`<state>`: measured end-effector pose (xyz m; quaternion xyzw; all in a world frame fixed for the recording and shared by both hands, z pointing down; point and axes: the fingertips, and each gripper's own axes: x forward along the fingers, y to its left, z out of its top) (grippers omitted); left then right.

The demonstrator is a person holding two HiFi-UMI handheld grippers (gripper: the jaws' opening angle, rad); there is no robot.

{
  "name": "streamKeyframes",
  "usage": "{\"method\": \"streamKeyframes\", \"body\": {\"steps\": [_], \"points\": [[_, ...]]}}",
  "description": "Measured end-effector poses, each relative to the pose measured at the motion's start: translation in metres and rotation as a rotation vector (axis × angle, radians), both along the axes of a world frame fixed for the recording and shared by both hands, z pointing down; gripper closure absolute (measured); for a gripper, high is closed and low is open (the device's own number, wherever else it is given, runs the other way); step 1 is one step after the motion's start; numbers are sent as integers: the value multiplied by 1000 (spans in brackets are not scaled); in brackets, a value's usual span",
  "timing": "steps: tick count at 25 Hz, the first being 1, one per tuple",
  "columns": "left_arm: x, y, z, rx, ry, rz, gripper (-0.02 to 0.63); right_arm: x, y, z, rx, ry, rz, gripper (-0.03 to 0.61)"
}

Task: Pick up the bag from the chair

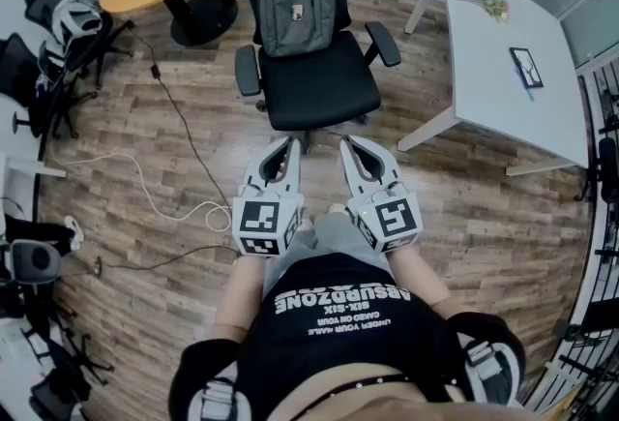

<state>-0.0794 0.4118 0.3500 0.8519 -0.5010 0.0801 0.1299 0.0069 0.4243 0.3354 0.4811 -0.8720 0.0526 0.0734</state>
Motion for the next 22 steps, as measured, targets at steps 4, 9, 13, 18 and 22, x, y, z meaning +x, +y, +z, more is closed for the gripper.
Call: {"method": "streamKeyframes", "body": {"steps": [4,9,13,18,22], "points": [[26,-4,-10,14,4,28,597,23,-7,-5,5,1,7,563],[55,-14,-18,30,-7,27,597,48,-15,-15,21,1,-17,563],[79,-20,-15,29,-21,21,597,72,-22,-10,23,2,-31,563],[85,-33,-14,40,-19,-44,597,90,-31,-9,49,-3,-57,563],[89,-45,-11,36,-19,-55,597,99,-38,-10,58,-31,-77,563]]}}
